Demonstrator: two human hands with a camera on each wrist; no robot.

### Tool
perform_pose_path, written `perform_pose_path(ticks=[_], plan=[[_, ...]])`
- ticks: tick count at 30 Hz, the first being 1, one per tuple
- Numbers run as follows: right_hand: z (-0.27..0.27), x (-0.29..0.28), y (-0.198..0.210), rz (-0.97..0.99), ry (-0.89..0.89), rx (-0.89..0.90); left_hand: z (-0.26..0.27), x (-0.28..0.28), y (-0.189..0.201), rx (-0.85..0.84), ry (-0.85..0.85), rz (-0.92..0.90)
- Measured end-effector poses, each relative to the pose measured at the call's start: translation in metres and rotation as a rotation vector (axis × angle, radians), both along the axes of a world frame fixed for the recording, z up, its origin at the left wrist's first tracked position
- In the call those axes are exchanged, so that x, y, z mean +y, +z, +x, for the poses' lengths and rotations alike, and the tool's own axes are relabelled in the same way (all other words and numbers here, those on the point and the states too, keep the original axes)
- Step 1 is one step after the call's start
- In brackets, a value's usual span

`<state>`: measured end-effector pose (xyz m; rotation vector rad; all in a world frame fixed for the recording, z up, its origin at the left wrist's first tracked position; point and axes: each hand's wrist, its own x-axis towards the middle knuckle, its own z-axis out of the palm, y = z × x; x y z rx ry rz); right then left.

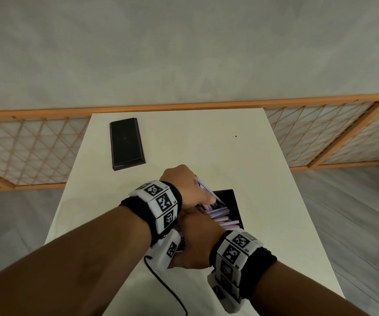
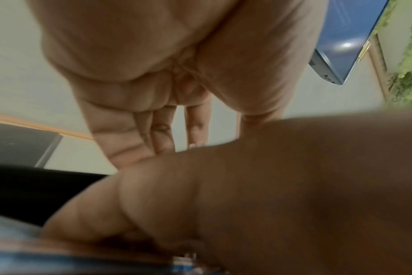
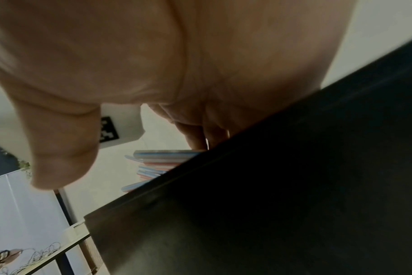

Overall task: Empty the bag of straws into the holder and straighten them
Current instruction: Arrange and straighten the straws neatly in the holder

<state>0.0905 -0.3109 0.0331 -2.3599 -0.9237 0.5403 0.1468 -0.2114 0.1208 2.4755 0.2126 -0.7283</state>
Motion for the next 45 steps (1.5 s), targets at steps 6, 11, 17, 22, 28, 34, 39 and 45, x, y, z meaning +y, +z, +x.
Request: perform_pose_path(ticks=[6,11,17,22,28,34,39,45], plan=[[-0.001,-0.002,0.008,0.069,-0.023,0.008,0.001,0.002,-0.007,-0.058,0.026,-0.012],[0.001,0.002,0.003,0.012,0.016,-0.022,-0.001,0.002,-0.015,-0.133,-0.019,-0.068],[-0.001,0.001,0.005,0.049,-0.022,0.020,-0.002,0.013,-0.023,-0.132,-0.124,-0.140],[-0.002,0.003,0.010,0.021,-0.012,-0.019,0.002,0.006,-0.026,-0.143,-0.088,-0.206],[-0.002,0.002,0.004,-0.024,-0.007,-0.075,-0.001,0.006,-0.026,-0.209,-0.026,-0.236],[-0.004,-0.002,0.012,0.085,-0.061,-0.067,-0.005,0.013,-0.020,-0.273,-0.056,-0.212],[-0.014,-0.025,0.032,0.287,-0.235,-0.161,-0.004,0.028,-0.008,-0.353,-0.098,-0.227],[0.006,-0.037,0.048,0.261,-0.569,-0.321,-0.008,0.043,0.024,-0.439,-0.166,-0.238]])
